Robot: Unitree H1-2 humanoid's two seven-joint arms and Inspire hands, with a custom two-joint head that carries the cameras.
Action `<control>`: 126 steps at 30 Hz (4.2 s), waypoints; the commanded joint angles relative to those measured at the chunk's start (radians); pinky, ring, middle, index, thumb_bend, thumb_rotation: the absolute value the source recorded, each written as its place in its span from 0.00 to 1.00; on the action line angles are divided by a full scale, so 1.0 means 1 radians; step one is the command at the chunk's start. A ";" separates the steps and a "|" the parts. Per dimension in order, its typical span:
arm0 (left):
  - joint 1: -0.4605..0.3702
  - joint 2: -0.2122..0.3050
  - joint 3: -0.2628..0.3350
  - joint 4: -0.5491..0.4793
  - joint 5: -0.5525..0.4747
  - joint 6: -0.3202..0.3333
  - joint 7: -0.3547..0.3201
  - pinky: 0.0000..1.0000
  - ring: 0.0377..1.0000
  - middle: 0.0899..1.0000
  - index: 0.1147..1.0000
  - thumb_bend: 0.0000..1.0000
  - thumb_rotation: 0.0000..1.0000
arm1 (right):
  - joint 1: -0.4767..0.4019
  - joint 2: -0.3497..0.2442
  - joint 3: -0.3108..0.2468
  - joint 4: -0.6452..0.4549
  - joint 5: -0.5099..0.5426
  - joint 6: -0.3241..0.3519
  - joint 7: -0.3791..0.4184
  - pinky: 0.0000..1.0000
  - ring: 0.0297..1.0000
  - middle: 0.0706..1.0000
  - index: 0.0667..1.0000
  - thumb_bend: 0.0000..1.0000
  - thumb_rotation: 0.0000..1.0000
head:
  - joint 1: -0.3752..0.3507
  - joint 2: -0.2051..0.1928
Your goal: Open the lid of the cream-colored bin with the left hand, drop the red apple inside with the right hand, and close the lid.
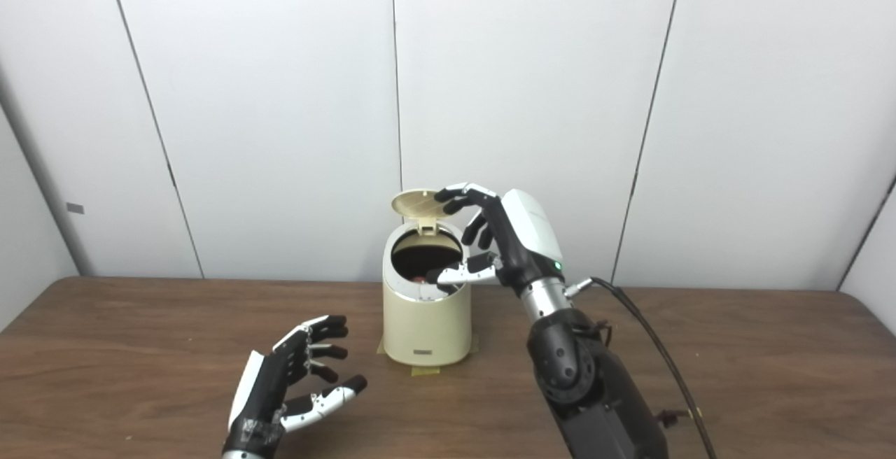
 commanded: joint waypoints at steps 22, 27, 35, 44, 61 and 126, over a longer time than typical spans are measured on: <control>-0.011 0.025 -0.003 -0.021 0.001 -0.030 -0.014 0.52 0.65 0.73 0.74 0.67 0.06 | 0.476 -0.020 -0.220 -0.267 0.532 -0.254 0.143 0.48 0.62 0.81 0.86 0.76 0.15 | 0.015 0.012; -0.005 0.028 -0.002 -0.049 -0.003 -0.030 -0.025 0.53 0.65 0.73 0.75 0.66 0.07 | 0.484 -0.013 -0.237 -0.240 0.581 -0.276 0.162 0.48 0.60 0.79 0.84 0.77 0.16 | 0.017 0.017; -0.019 0.061 0.016 -0.185 -0.022 0.050 -0.069 0.62 0.76 0.80 0.80 0.69 0.16 | 0.492 -0.021 -0.230 -0.255 0.564 -0.234 0.177 0.47 0.59 0.77 0.80 0.79 0.17 | 0.028 0.011; -0.208 0.157 -0.001 -0.246 0.045 0.155 -0.139 0.62 0.83 0.90 0.94 0.75 0.20 | 0.487 -0.011 -0.224 -0.260 0.519 -0.218 0.174 0.49 0.59 0.76 0.78 0.75 0.12 | 0.010 0.002; -0.539 0.217 -0.090 -0.070 0.189 0.284 -0.225 0.91 1.00 1.00 1.00 0.97 0.39 | 0.481 -0.004 -0.222 -0.268 0.489 -0.206 0.176 0.48 0.59 0.74 0.76 0.75 0.14 | 0.011 -0.008; -0.716 0.355 -0.311 0.076 0.382 0.169 -0.496 1.00 1.00 0.86 0.85 1.00 0.43 | 0.471 0.061 -0.198 -0.297 0.432 -0.176 0.151 0.41 0.49 0.72 0.70 0.72 0.07 | -0.051 0.006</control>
